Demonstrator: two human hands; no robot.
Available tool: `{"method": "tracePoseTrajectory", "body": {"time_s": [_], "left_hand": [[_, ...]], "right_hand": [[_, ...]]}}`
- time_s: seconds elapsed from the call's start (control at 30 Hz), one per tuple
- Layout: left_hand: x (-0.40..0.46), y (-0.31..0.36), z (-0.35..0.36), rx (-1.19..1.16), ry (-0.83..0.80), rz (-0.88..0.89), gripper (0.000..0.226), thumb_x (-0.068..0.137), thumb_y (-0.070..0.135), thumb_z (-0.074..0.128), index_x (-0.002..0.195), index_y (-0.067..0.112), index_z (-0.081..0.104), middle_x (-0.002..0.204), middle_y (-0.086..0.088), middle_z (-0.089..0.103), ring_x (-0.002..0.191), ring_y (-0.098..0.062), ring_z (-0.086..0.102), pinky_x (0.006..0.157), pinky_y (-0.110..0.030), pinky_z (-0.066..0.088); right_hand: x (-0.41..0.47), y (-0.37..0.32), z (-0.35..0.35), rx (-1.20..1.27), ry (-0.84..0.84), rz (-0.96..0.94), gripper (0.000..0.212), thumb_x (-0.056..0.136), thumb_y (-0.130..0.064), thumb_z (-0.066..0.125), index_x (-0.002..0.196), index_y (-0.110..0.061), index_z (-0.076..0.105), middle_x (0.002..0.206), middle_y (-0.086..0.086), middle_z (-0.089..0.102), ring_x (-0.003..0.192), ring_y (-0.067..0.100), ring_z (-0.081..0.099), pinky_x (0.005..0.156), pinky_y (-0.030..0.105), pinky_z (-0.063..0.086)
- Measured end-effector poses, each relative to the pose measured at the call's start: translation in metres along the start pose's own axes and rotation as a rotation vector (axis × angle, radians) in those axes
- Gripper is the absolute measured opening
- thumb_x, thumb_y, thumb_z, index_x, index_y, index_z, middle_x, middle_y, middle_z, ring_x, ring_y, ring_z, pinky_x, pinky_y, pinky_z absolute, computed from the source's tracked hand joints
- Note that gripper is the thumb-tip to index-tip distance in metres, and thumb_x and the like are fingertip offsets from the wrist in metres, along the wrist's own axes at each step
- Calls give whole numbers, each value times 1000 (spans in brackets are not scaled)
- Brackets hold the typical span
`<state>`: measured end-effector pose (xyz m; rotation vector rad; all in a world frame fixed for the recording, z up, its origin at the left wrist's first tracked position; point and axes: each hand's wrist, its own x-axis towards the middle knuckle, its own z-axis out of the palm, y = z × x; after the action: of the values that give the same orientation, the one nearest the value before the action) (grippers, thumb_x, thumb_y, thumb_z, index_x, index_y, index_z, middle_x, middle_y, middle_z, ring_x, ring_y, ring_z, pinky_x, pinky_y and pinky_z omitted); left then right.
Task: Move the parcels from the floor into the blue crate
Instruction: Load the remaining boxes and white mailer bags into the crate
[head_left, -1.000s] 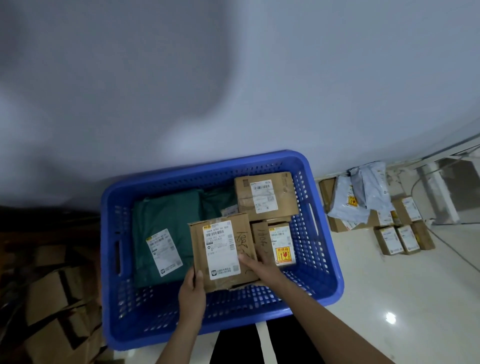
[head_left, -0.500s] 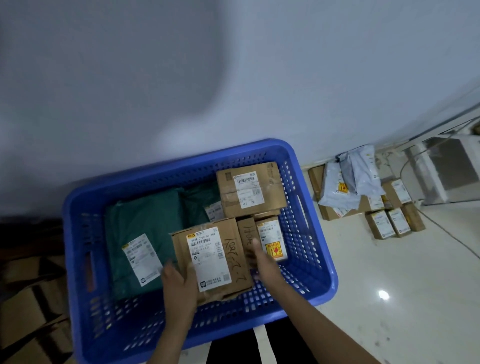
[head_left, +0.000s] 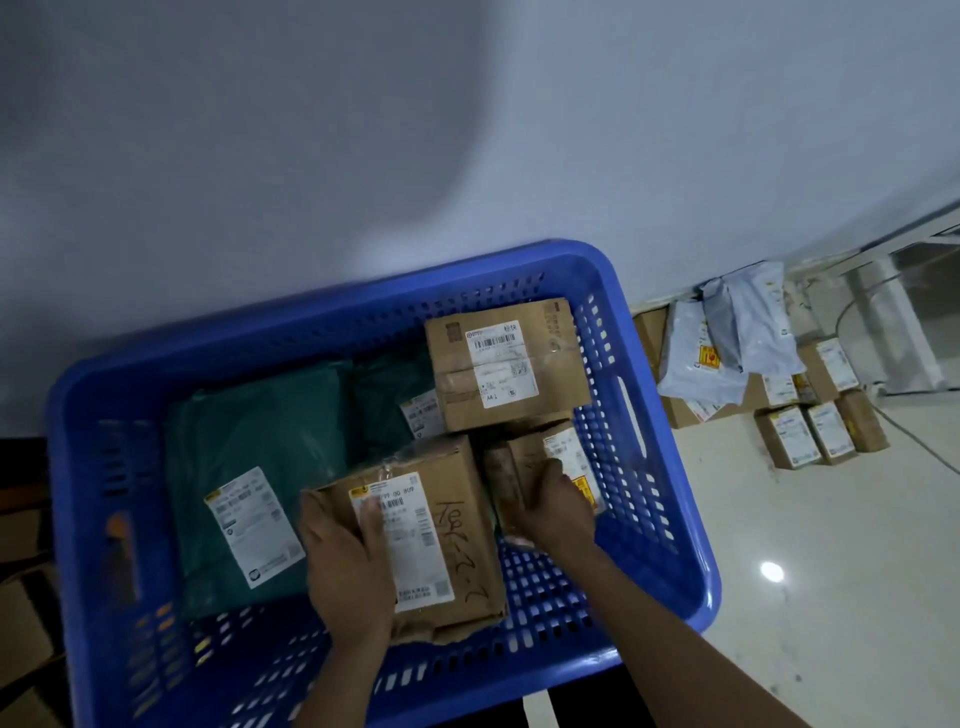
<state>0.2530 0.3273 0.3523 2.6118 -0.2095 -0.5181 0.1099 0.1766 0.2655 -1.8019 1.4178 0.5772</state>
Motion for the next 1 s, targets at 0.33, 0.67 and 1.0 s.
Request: {"method": "tracePoseTrajectory", "body": {"time_s": [0.33, 0.67, 1.0], "left_hand": [[9, 2, 1, -159, 37, 23, 56, 94, 52, 34, 130, 10, 39, 113, -16, 61, 97, -35, 61, 79, -38, 48], [6, 6, 8, -165, 65, 43, 48, 102, 35, 32, 139, 6, 40, 132, -18, 54, 118, -34, 52, 90, -28, 34], [9, -5, 13, -173, 92, 77, 36, 101, 42, 30, 117, 14, 46, 105, -14, 62, 93, -29, 59, 77, -33, 45]], "right_hand": [[13, 60, -31, 817, -75, 236, 63, 86, 2, 63, 143, -7, 37, 134, 16, 55, 112, 32, 60, 92, 44, 52], [22, 50, -8, 584, 107, 263, 38, 99, -23, 36, 135, -12, 41, 124, 12, 56, 110, 34, 55, 90, 40, 44], [18, 47, -11, 801, -74, 203, 52, 87, -15, 66, 132, -18, 39, 115, 3, 60, 104, 24, 63, 94, 47, 52]]}}
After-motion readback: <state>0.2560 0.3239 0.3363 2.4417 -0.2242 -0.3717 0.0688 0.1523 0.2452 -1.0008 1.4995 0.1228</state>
